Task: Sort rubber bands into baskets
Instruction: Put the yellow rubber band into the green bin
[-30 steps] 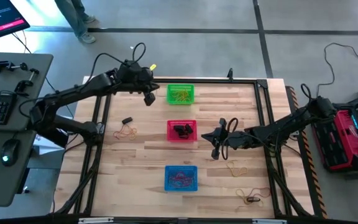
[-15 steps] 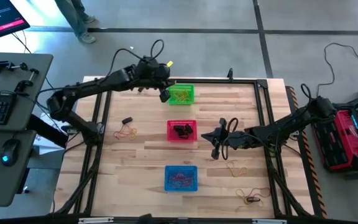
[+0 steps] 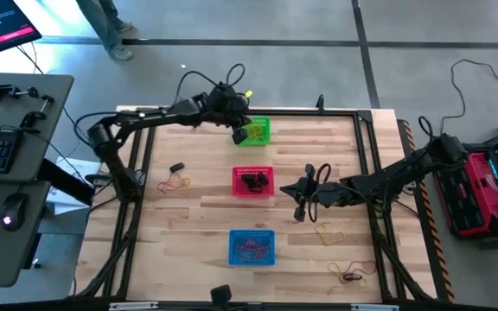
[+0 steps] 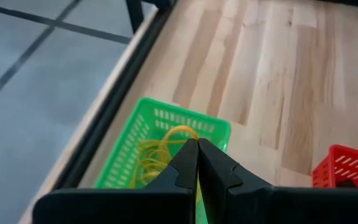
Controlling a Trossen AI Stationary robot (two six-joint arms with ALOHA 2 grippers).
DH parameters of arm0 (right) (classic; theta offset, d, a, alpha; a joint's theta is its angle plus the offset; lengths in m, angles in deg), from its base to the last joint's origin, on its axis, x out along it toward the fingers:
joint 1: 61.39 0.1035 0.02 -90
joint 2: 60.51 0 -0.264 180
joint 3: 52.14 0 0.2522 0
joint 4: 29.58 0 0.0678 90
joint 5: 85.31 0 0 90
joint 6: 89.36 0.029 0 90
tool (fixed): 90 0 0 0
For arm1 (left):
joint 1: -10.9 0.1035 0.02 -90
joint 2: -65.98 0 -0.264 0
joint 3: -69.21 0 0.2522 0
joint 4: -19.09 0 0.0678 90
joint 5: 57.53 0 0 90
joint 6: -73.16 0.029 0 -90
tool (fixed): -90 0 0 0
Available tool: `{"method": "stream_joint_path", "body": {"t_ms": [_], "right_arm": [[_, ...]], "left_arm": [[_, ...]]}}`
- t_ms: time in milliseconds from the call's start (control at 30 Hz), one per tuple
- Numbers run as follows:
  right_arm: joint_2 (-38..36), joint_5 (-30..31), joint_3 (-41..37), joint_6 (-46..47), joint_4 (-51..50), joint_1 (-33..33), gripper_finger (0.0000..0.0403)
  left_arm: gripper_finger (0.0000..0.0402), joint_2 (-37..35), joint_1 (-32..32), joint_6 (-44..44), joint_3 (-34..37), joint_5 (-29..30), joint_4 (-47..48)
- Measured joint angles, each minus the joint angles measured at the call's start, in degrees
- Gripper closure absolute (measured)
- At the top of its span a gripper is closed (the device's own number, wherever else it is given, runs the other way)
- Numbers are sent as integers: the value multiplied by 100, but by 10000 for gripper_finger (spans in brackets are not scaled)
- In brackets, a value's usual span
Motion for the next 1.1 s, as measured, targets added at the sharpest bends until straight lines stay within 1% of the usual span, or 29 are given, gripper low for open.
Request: {"method": "stream_joint_path", "body": {"t_ms": [133,333,533,900,1100], "right_arm": [[0,0,0,0,-12,0,403],[0,0,0,0,-11,0,403],[0,2,0,17,-11,0,403],[0,2,0,31,-38,0,403],[0,2,0,26,-42,0,403]], "left_arm": [[401,184,0,-21,0,-116,-129],[401,233,-2,-43,0,-370,-154],[401,262,71,38,0,-397,-236],[401,892,420,109,2,-438,-176],[401,1073,439,302,2,-751,-30]]}}
